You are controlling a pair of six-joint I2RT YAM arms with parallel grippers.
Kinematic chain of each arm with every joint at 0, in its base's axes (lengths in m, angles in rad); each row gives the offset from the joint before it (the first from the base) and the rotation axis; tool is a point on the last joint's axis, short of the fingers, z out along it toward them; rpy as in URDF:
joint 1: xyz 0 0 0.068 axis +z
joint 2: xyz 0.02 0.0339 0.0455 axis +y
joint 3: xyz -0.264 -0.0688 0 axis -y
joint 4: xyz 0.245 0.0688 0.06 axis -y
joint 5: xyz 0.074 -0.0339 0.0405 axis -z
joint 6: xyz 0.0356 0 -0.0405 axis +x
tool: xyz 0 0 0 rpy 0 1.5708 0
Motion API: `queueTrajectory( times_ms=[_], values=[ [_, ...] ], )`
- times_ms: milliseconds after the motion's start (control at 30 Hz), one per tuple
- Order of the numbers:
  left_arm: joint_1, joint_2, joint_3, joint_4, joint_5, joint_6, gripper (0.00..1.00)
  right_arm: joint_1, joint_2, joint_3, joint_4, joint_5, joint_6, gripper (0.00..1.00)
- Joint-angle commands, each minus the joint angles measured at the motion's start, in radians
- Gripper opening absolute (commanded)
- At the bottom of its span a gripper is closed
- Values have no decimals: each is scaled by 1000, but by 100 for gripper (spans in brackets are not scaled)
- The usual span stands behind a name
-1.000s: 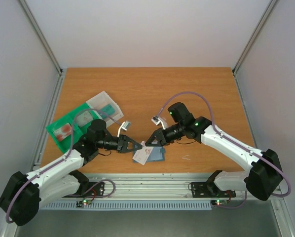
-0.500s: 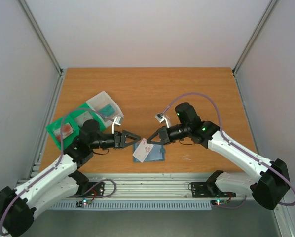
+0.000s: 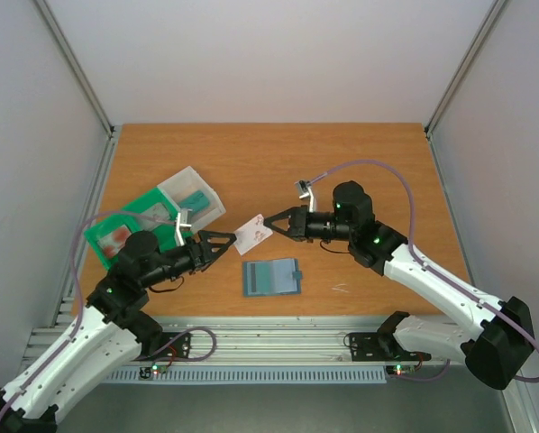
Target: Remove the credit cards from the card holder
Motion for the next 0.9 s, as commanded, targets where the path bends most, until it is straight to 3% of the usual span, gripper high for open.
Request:
queueTrajectory(
  times_ms=[0,300,700,867],
  values=[
    [-4,-41,3,55,-54,-72,85,-4,-32,-51,202,116,151,1],
    [-4,-3,-27,273,-44,-198,64,13,-9,-126,380,203,280,1],
    [-4,82,-47,313,-69,-217,61,24,77,-162,558,204,369,1],
    [-4,84,-66,328,-79,-215,42,32,87,-173,561,220,367,1]
  ],
)
